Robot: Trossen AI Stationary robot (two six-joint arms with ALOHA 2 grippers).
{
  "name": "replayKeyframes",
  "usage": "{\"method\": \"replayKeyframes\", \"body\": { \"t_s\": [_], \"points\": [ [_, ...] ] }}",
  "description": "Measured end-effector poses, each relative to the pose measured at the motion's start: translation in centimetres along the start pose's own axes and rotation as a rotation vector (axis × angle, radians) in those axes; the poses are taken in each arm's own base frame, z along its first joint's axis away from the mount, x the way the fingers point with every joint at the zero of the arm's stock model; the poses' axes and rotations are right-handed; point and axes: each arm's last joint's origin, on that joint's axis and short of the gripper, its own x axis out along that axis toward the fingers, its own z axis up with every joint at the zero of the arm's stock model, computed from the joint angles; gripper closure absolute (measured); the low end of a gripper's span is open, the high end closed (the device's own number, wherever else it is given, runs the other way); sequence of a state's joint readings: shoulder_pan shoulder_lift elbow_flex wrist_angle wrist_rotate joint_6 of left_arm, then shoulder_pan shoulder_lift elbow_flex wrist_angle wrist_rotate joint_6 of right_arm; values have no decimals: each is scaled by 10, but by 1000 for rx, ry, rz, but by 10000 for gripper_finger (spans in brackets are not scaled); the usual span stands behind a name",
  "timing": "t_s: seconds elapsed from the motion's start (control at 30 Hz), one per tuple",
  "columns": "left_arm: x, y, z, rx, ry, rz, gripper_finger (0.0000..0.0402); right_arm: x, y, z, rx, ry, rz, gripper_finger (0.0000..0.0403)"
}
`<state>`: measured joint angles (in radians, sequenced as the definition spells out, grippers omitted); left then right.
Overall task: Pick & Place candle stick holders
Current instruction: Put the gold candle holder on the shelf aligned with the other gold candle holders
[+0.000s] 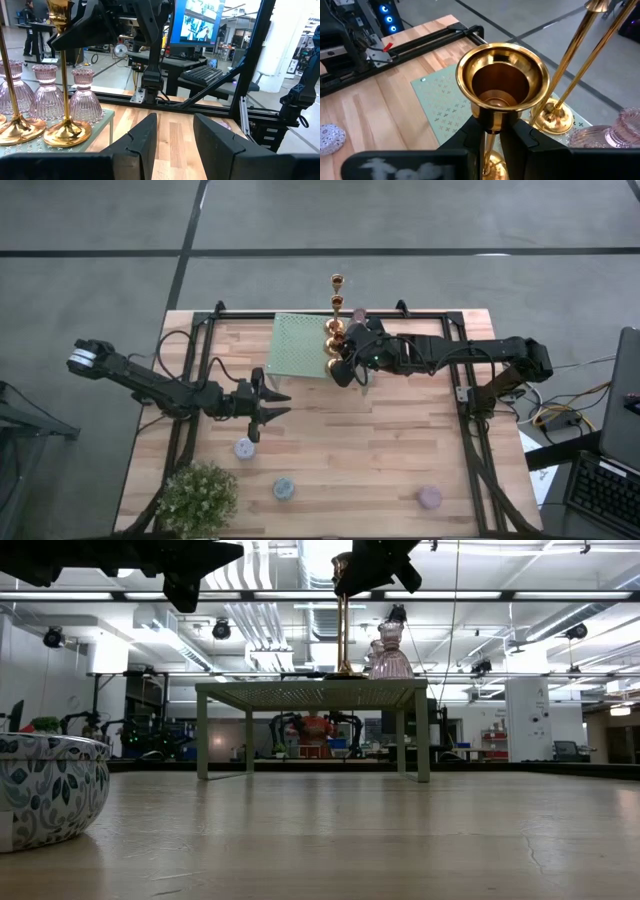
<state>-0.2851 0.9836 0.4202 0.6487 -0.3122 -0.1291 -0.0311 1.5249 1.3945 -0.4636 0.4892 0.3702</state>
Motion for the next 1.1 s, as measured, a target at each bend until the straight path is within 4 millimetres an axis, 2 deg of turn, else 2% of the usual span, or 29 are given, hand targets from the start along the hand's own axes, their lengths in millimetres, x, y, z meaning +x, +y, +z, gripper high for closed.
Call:
{"method": "replayKeyframes", "body": {
  "t_s": [0.8, 0.93, 1.1],
  "points": [
    [0, 0, 0, 0, 2, 1, 270, 10, 2, -1, -45, -9, -15, 348],
    [0, 0, 0, 0, 3, 1, 270, 10, 2, -2, -48, -1, -17, 331],
    [0, 0, 0, 0, 4, 1, 270, 10, 1, -4, -42, 19, -20, 290]
  ]
}}
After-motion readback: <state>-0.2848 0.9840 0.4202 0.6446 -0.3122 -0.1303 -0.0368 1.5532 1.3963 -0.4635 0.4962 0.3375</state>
